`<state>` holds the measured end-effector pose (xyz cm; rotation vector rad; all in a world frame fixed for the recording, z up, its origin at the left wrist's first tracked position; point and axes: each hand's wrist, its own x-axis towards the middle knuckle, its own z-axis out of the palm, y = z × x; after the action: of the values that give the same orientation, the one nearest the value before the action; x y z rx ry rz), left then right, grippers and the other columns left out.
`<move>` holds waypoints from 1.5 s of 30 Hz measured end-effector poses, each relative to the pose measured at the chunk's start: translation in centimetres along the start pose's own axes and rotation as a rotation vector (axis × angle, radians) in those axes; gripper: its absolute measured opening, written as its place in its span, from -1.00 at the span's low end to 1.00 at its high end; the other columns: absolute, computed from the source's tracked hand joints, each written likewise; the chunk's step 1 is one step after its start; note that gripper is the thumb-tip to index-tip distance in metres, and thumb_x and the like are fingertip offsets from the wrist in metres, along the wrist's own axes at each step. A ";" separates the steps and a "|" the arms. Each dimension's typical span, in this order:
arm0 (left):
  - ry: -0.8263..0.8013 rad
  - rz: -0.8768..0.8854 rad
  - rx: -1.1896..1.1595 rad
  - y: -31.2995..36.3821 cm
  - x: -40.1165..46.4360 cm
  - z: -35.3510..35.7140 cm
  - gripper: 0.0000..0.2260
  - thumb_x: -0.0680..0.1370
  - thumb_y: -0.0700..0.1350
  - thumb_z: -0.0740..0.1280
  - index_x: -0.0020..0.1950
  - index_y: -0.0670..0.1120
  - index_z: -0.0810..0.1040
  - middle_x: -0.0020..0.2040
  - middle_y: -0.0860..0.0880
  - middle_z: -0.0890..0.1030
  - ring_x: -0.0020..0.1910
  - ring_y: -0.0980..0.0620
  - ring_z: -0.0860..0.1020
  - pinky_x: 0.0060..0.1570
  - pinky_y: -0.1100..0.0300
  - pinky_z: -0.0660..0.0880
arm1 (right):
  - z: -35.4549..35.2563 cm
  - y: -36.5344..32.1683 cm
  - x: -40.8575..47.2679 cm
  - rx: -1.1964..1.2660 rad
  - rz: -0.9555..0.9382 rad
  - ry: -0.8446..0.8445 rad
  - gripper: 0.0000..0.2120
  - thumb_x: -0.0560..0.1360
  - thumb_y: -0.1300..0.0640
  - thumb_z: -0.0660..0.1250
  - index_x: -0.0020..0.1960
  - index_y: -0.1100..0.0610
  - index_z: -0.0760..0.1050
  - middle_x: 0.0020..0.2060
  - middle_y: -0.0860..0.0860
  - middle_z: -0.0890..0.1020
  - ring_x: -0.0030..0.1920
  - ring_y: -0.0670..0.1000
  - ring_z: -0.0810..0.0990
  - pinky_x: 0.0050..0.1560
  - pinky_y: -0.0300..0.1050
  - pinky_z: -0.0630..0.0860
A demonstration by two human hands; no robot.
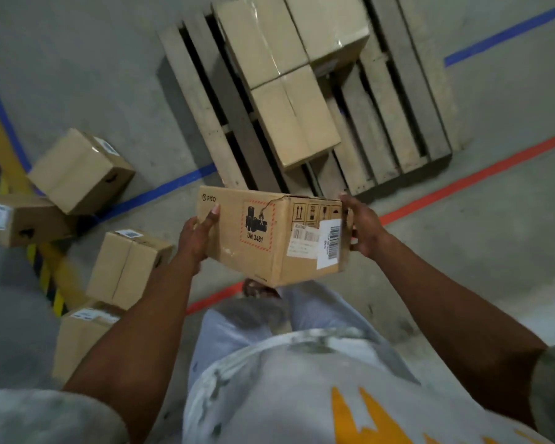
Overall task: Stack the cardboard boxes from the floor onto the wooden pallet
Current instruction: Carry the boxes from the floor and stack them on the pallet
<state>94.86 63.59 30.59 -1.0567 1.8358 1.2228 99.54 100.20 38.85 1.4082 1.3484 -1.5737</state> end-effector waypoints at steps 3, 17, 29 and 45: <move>0.004 -0.062 0.005 -1.7 -3.3 1.2 0.12 0.13 0.68 0.42 0.51 0.03 0.47 0.35 -0.09 0.61 0.26 -0.22 0.60 0.18 -0.31 0.60 | -2.3 1.2 -1.9 0.006 0.047 -0.063 -0.49 0.45 -0.34 0.33 0.11 0.06 0.63 0.04 0.10 0.69 0.13 0.17 0.61 0.21 0.10 0.49; 0.201 0.211 -0.255 -2.2 -22.3 15.6 -0.31 0.38 0.54 0.39 0.19 0.00 0.57 0.09 -0.07 0.67 0.03 -0.13 0.67 0.08 -0.07 0.64 | -19.6 3.4 -7.2 0.026 -0.021 -0.459 -0.46 0.35 -0.31 0.39 0.16 0.03 0.58 0.16 0.18 0.60 0.22 0.25 0.55 0.20 0.30 0.44; -0.157 0.190 -0.322 4.3 -28.1 36.0 -0.26 0.34 0.59 0.40 0.39 0.21 0.58 0.21 -0.05 0.74 0.15 -0.15 0.72 0.23 -0.29 0.61 | -37.2 -3.1 -4.8 0.216 -0.195 -0.455 -0.55 0.63 -0.06 0.17 0.14 0.26 0.66 -0.05 0.24 0.71 -0.14 0.20 0.73 -0.22 0.03 0.64; -0.201 0.078 -0.258 21.0 -11.1 55.8 -0.31 0.47 0.18 0.59 0.50 -0.12 0.52 0.30 -0.11 0.70 0.18 -0.05 0.69 0.18 0.01 0.64 | -45.8 -23.8 19.0 -0.157 -0.512 -0.308 -0.36 0.47 0.35 0.50 0.45 -0.11 0.50 0.24 -0.02 0.69 0.15 0.08 0.68 -0.17 -0.19 0.60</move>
<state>86.49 123.70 30.10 -0.9640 1.6086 1.5854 87.71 153.44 31.46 0.7160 1.6747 -1.8592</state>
